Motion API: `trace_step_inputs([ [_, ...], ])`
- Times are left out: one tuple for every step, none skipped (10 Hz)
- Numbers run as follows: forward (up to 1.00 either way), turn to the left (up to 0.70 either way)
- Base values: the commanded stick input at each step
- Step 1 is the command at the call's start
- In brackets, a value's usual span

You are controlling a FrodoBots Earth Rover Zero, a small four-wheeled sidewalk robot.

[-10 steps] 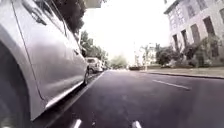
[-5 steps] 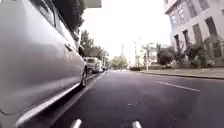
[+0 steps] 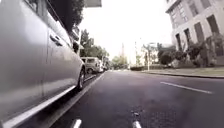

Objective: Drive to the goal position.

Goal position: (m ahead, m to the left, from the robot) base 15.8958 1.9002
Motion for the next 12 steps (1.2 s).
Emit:
trace_step_inputs([
  [0.70, 0.00],
  [0.70, -0.02],
  [0.70, -0.10],
  [0.70, -0.14],
  [0.70, 0.00],
  [0.70, 0.00],
  [0.70, 0.00],
  [0.70, 0.00],
  [0.70, 0.00],
  [0.70, 0.00],
  [0.70, 0.00],
  [0.70, 0.00],
])
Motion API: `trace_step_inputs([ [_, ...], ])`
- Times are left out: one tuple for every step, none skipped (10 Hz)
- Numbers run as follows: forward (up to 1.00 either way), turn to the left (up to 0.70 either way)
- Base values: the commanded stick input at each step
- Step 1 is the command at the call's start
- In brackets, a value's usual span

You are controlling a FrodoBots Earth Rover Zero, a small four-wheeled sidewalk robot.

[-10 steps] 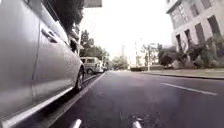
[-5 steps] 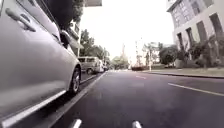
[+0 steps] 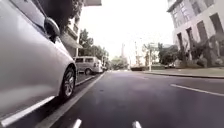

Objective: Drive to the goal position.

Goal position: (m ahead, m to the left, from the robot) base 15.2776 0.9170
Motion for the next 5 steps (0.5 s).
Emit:
trace_step_inputs([
  [0.70, 0.00],
  [0.70, 0.00],
  [0.70, 0.00],
  [0.70, 0.00],
  [0.70, 0.00],
])
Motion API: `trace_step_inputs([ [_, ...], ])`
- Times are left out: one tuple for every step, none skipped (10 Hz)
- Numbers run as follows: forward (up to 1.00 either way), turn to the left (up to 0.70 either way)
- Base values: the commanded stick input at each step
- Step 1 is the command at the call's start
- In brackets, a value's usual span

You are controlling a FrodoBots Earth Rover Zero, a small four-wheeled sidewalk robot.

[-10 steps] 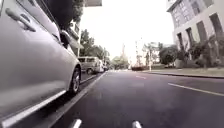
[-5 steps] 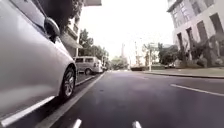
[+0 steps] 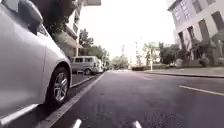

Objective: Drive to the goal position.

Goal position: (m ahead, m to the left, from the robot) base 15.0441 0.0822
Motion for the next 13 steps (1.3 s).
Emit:
trace_step_inputs([
  [0.70, 0.00],
  [0.70, 0.00],
  [0.70, 0.00],
  [0.70, 0.00],
  [0.70, 0.00],
  [0.70, 0.00],
  [0.70, 0.00],
  [0.70, 0.00],
  [0.70, 0.00],
  [0.70, 0.00],
  [0.70, 0.00],
  [0.70, 0.00],
  [0.70, 0.00],
])
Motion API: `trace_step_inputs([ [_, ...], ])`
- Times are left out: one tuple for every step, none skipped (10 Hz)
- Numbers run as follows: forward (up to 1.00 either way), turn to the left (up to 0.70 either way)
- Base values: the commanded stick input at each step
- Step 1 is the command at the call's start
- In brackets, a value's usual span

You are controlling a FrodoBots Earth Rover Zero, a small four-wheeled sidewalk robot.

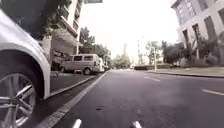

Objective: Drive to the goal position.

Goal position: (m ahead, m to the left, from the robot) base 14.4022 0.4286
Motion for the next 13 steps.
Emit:
trace_step_inputs([
  [0.70, 0.00],
  [0.70, 0.00],
  [0.70, 0.00],
  [0.70, 0.00],
  [0.70, 0.00],
  [0.70, 0.00],
  [0.70, 0.00],
  [0.70, 0.00],
  [0.70, 0.00],
  [0.70, 0.00],
  [0.70, 0.00],
  [0.70, 0.00],
  [0.70, 0.00],
])
